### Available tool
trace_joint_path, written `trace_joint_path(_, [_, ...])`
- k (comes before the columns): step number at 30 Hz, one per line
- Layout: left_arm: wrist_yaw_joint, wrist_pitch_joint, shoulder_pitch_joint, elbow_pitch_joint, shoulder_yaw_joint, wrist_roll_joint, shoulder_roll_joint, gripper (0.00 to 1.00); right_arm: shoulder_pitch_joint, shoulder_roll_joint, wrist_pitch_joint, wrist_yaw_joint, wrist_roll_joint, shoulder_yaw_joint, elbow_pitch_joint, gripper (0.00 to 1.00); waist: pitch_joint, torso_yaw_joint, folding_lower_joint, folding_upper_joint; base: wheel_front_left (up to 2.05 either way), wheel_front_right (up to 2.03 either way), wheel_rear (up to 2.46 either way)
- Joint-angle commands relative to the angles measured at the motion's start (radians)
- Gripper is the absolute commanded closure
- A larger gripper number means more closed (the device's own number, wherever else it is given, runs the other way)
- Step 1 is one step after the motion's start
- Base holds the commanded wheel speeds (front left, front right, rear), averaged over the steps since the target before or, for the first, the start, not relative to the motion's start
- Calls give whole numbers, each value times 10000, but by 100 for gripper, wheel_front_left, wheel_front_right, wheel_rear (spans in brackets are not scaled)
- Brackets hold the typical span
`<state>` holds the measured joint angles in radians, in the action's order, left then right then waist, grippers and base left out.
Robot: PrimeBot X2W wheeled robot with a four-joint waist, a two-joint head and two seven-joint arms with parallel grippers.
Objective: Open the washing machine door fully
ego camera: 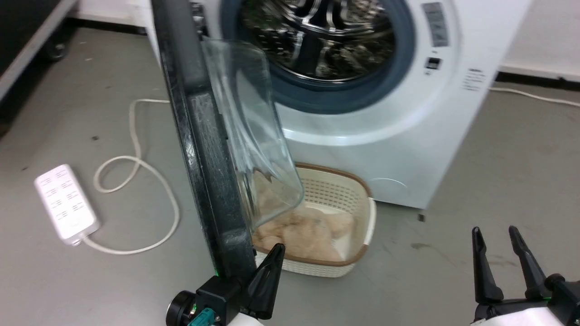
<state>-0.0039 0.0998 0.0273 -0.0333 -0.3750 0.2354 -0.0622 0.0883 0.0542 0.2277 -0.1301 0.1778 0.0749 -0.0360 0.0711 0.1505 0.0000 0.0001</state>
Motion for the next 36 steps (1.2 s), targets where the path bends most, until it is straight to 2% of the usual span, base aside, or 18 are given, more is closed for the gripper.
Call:
trace_joint_path(1, [68,57,-69,64,73,14,-81,100,-29,-39,27,-6,81,-12,59,0,-108,459,0,-1,0,0,0])
trace_joint_path(10, [246,-42,3,-2,166,122,-199,100,-53,-39,29,-6,158,-283,222,0,-96,2334,0,-1,0,0,0])
trace_joint_path(16, [567,-79,-227,-43,968,456,-448,100,-349,-39,-159,-6,-78,-461,83,0,391,2967,0,-1,0,0,0])
trace_joint_path(25, [624,-526,-1108,347,2528,1042,-1634,100,-656,-39,-506,-6,-432,-531,-196,0,1295,3109,0,-1,0,0,0])
trace_joint_path(31, [540,-908,-2141,1253,3794,1560,-2786,100,-989,-39,-858,-6,-845,-620,-554,0,2018,2889,0,-1,0,0,0])
trace_joint_path(36, [127,-1004,-3061,2463,4527,2007,-3743,100,-1135,-39,-1015,-6,-994,-522,-735,0,2412,2625,0,-1,0,0,0])
